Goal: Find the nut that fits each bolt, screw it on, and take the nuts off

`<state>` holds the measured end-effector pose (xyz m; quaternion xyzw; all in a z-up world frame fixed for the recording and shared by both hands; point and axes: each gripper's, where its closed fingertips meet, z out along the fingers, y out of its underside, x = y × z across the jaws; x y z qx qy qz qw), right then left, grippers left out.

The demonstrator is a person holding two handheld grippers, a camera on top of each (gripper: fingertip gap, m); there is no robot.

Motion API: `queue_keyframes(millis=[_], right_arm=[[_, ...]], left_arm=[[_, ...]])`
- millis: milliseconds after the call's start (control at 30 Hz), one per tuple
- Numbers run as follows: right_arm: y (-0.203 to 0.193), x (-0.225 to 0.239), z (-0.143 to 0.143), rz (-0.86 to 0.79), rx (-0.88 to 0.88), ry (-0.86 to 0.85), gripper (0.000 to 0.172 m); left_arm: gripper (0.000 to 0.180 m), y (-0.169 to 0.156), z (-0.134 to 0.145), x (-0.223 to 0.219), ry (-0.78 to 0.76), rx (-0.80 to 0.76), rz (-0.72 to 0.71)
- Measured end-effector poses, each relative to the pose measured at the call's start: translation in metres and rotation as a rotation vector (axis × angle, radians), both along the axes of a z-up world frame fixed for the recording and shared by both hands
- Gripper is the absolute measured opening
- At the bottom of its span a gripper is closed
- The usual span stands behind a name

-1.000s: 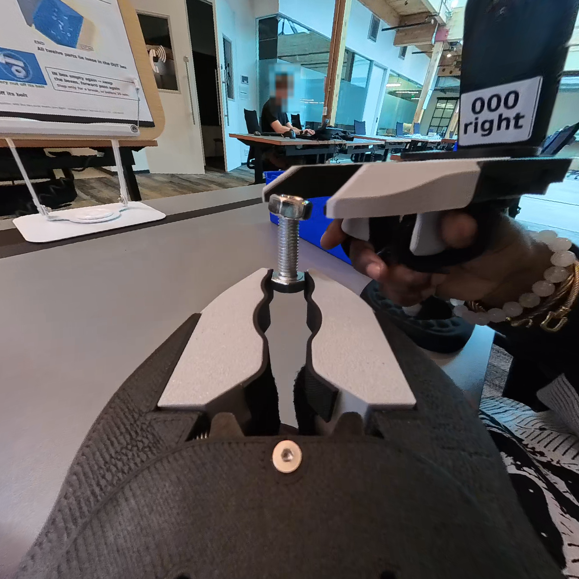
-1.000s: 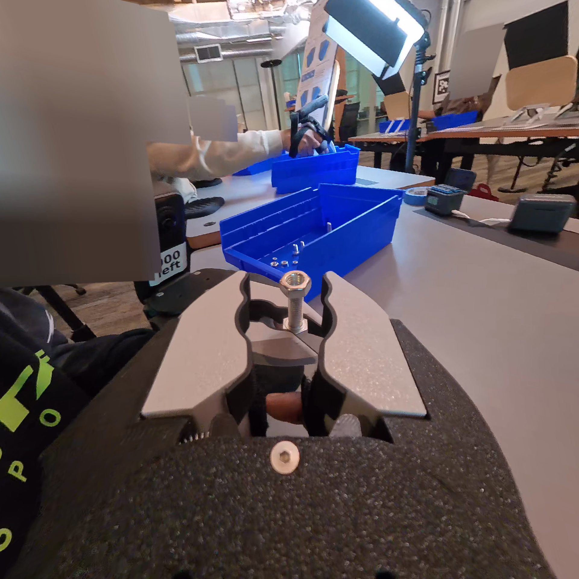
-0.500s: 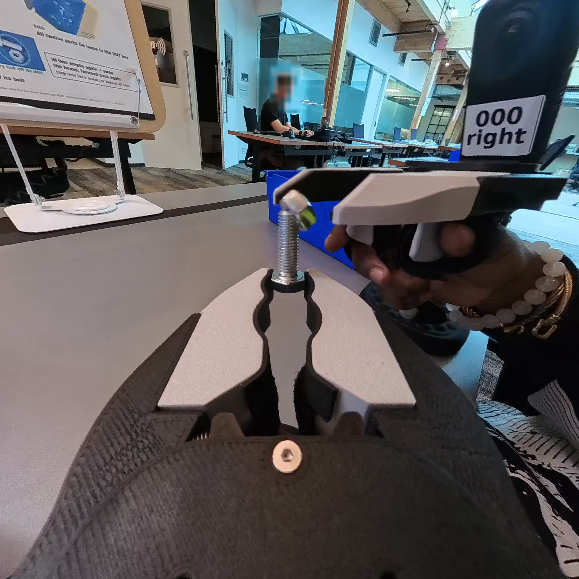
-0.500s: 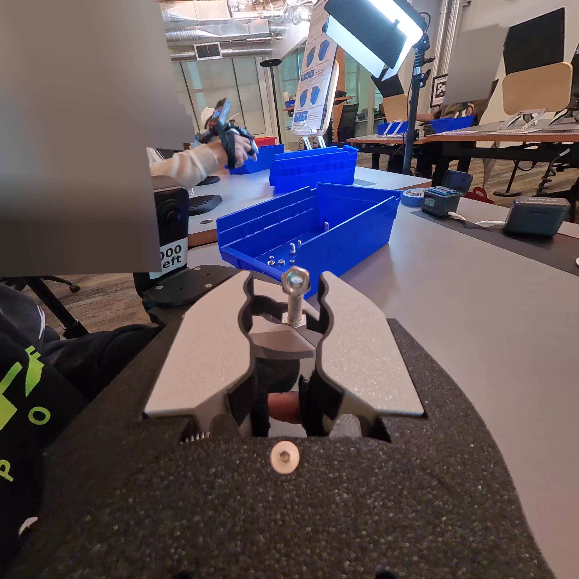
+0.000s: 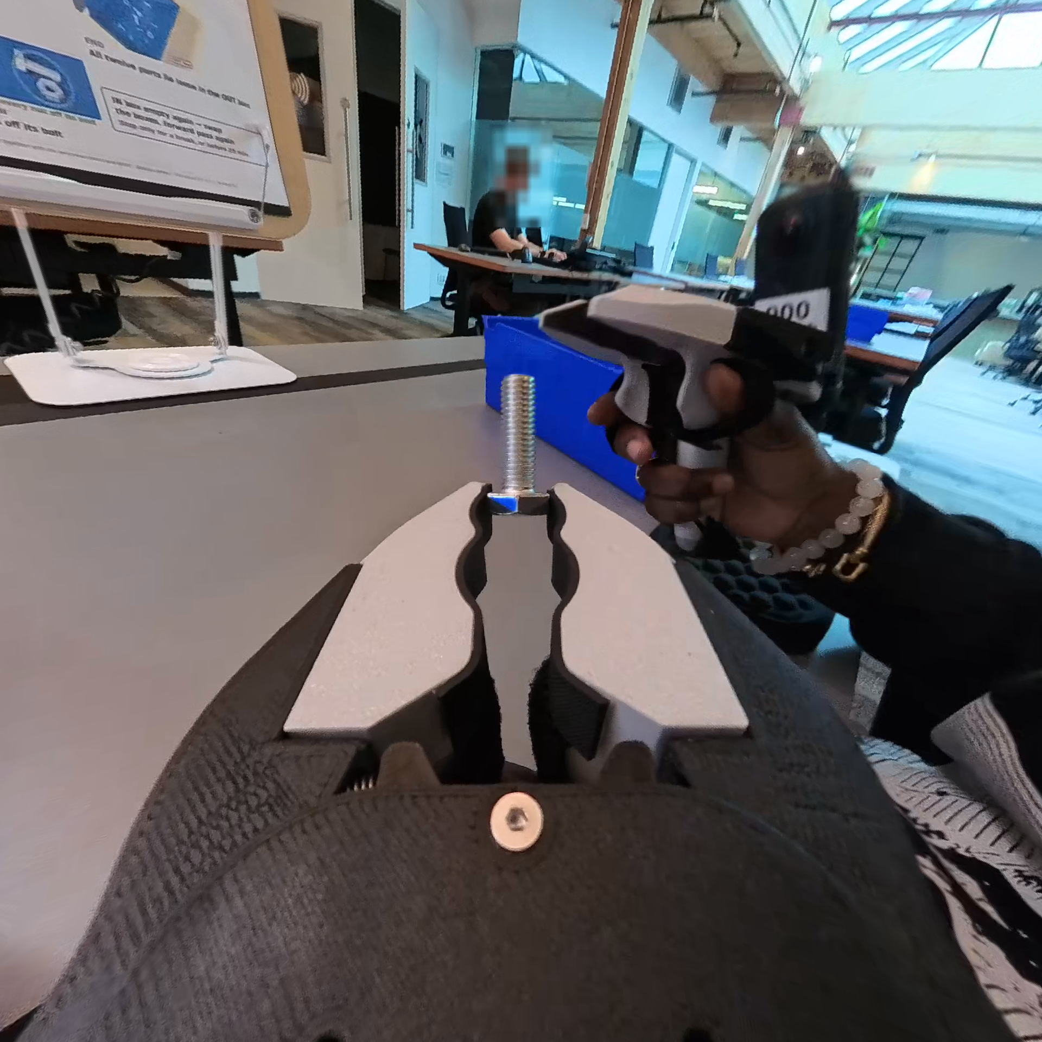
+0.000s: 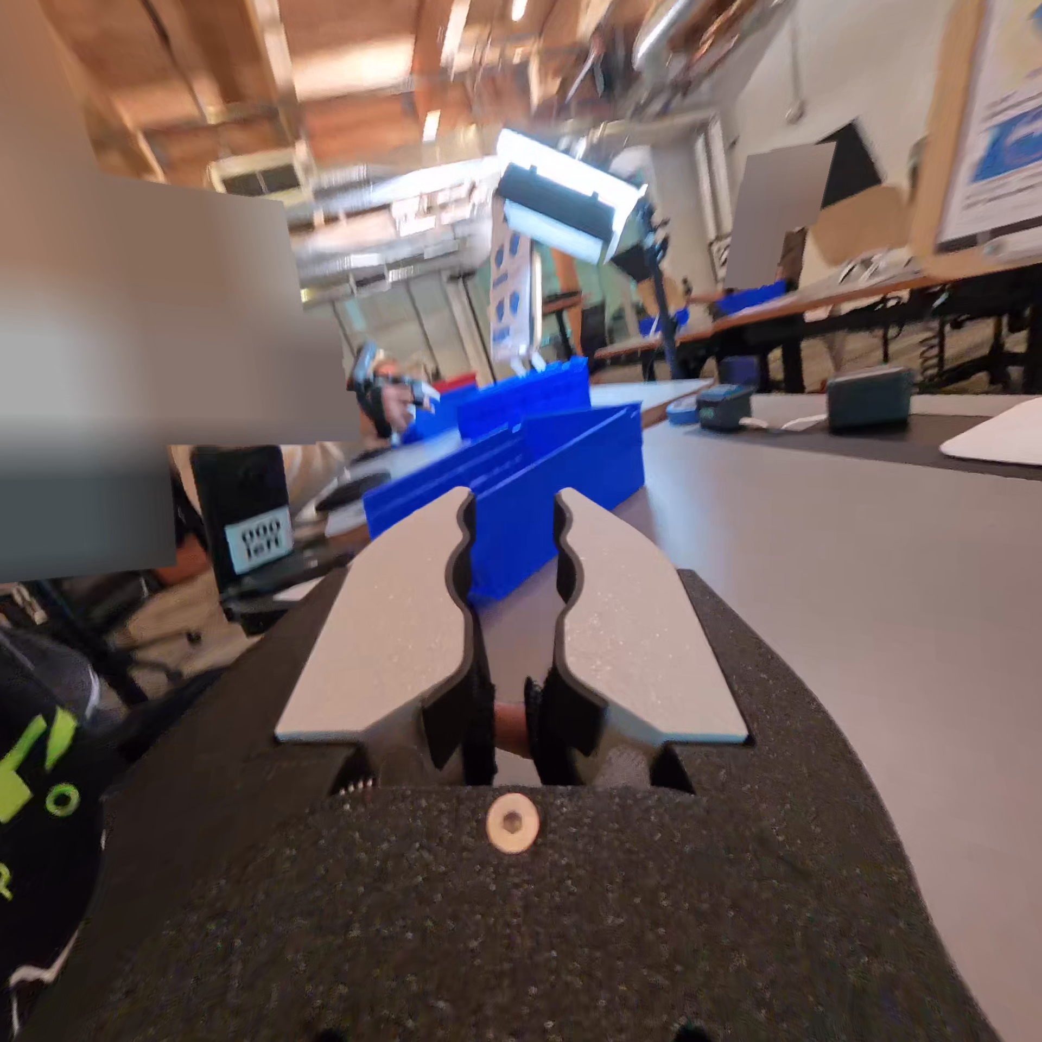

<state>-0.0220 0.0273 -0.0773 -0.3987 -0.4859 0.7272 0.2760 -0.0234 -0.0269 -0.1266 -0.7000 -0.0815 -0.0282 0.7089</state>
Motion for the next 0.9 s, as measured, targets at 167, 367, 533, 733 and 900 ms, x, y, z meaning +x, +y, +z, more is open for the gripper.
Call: queue_keyframes(millis=[167, 367, 533, 733, 900], right_arm=[[0.041, 0.014, 0.011, -0.058, -0.138, 0.051, 0.034], [0.034, 0.040, -0.015, -0.013, 0.211, -0.158, 0.038], [0.006, 0.110, -0.081, 0.306, 0.771, -0.463, 0.029], [0.008, 0.129, -0.137, 0.340, 1.098, -0.672, 0.023], [0.012, 0.122, -0.149, 0.334, 1.087, -0.712, 0.023]], left_arm=[[0.019, -0.004, 0.003, -0.002, -0.039, 0.042, -0.020], [0.019, -0.004, 0.003, -0.001, -0.036, 0.044, -0.025], [0.019, -0.002, 0.003, 0.001, -0.024, 0.036, -0.033], [0.019, -0.001, 0.002, 0.003, -0.011, 0.029, -0.043], [0.019, -0.001, 0.001, 0.005, -0.001, 0.023, -0.055]])
